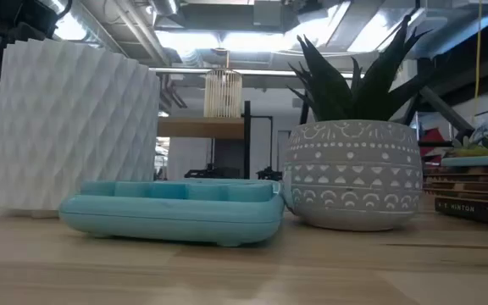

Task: Stock shelves
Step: Put the blue book on the bookshelf

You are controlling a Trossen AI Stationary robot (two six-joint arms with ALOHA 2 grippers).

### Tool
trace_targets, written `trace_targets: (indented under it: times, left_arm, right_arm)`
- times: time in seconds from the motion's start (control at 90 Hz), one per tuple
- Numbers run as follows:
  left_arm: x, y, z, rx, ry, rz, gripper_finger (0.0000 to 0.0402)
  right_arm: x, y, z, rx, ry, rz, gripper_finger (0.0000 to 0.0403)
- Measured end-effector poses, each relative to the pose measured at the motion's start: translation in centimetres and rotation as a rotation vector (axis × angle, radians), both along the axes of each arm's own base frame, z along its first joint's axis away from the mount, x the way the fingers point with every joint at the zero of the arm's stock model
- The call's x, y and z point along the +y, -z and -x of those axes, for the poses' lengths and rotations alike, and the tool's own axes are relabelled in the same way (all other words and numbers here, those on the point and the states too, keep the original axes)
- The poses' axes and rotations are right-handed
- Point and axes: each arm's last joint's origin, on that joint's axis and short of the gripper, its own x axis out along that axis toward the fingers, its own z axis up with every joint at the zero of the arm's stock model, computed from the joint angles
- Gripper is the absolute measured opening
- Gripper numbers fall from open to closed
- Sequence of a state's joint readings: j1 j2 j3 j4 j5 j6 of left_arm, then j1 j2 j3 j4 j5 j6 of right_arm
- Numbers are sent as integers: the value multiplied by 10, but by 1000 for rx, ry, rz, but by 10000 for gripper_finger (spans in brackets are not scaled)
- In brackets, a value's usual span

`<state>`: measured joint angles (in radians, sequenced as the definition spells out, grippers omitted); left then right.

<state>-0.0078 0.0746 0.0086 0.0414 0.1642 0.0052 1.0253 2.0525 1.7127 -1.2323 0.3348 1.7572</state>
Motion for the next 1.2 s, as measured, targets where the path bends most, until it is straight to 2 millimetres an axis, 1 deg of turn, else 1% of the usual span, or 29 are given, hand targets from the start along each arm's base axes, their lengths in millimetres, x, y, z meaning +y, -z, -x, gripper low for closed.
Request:
trace_targets:
  times: [0.067,0.122,0.2,0.3,0.411,0.5,0.622,0.778,0.889,1.011,1.111,1.2]
  left_arm:
    - [0,0,0,7,-1,46,0]
    - [0,0,0,20,0,127,0]
    - [0,-1,0,37,-5,267,0]
    - [1,-4,0,12,-35,363,0]
    - [2,-5,0,4,-59,381,0]
    - [2,-4,0,10,-64,377,0]
    - [2,-4,0,4,-64,359,0]
    - [2,-5,0,-1,-68,346,0]
    - [2,-5,0,-1,-70,360,0]
    - [2,-5,0,-5,-84,362,0]
    - [3,-5,0,-10,-112,363,0]
    - [4,-5,0,-11,-123,364,0]
  right_arm:
    - [5,-7,2,-59,-31,15,231]
    - [7,-8,4,-71,-71,16,231]
    - [10,-1,5,-31,-150,14,231]
    - [20,8,4,21,-342,-17,231]
    - [25,17,4,93,-484,-36,230]
    - [26,23,4,151,-531,-48,219]
    - [25,28,6,220,-539,-45,195]
    - [24,26,5,186,-553,4,166]
    - [23,24,5,183,-542,25,156]
    - [26,24,2,155,-501,-20,152]
    - [25,24,-5,144,-626,-4,153]
    - [26,18,-11,133,-748,2,160]
